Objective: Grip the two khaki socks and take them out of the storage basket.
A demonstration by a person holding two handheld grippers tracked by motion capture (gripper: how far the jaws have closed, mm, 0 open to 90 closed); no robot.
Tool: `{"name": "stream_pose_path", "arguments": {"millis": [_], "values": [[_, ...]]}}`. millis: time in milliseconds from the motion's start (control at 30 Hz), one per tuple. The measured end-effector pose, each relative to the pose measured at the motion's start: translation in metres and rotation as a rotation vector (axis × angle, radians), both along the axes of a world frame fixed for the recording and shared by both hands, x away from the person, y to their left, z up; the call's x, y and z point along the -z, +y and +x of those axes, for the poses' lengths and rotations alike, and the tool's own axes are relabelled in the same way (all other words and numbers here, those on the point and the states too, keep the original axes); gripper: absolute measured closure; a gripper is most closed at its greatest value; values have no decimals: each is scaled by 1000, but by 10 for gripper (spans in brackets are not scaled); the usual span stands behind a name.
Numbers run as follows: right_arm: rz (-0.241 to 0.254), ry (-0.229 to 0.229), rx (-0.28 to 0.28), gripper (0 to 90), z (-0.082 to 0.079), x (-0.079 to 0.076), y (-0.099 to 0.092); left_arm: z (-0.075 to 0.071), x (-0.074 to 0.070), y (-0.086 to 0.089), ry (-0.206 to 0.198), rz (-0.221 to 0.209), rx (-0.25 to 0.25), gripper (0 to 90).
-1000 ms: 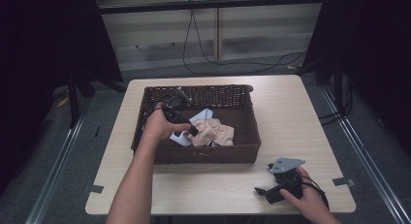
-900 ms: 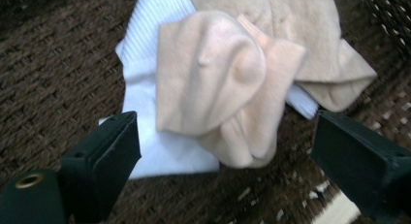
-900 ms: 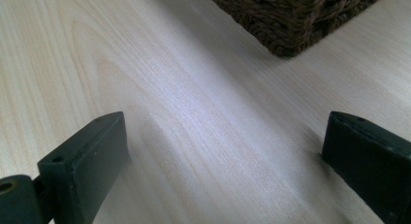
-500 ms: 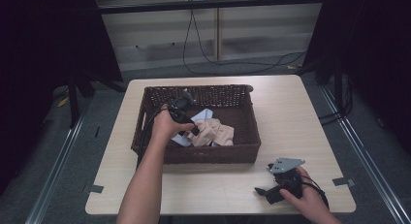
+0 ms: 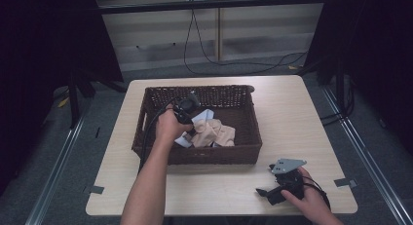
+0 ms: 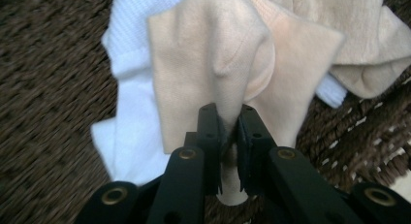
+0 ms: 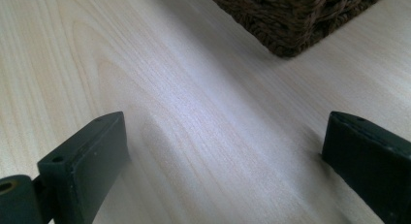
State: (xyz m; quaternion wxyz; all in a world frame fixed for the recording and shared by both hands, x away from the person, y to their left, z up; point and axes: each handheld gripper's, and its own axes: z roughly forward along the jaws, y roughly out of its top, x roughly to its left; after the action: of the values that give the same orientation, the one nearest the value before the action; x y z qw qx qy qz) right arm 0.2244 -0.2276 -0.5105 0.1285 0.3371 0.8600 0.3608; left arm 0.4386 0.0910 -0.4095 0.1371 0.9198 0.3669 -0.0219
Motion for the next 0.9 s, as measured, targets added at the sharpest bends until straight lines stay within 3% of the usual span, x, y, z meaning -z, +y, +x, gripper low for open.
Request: {"name": "stream_pose_path", "arguments": {"millis": [200, 267, 500, 733, 900], "values": [[1, 2, -1, 22, 0, 0, 0, -2, -26, 11, 6, -25, -29, 821], [1, 0, -3, 21, 0, 0, 0, -4, -38, 14, -8, -43, -44, 822], [1, 3, -1, 22, 0, 0, 0, -6, -58, 21, 8, -56, -68, 824], [1, 2, -2, 22, 0, 0, 0, -12, -77, 26, -1, -70, -49, 825], [0, 5, -4, 21, 0, 0, 0, -14, -88, 32, 16, -87, -58, 825]]}}
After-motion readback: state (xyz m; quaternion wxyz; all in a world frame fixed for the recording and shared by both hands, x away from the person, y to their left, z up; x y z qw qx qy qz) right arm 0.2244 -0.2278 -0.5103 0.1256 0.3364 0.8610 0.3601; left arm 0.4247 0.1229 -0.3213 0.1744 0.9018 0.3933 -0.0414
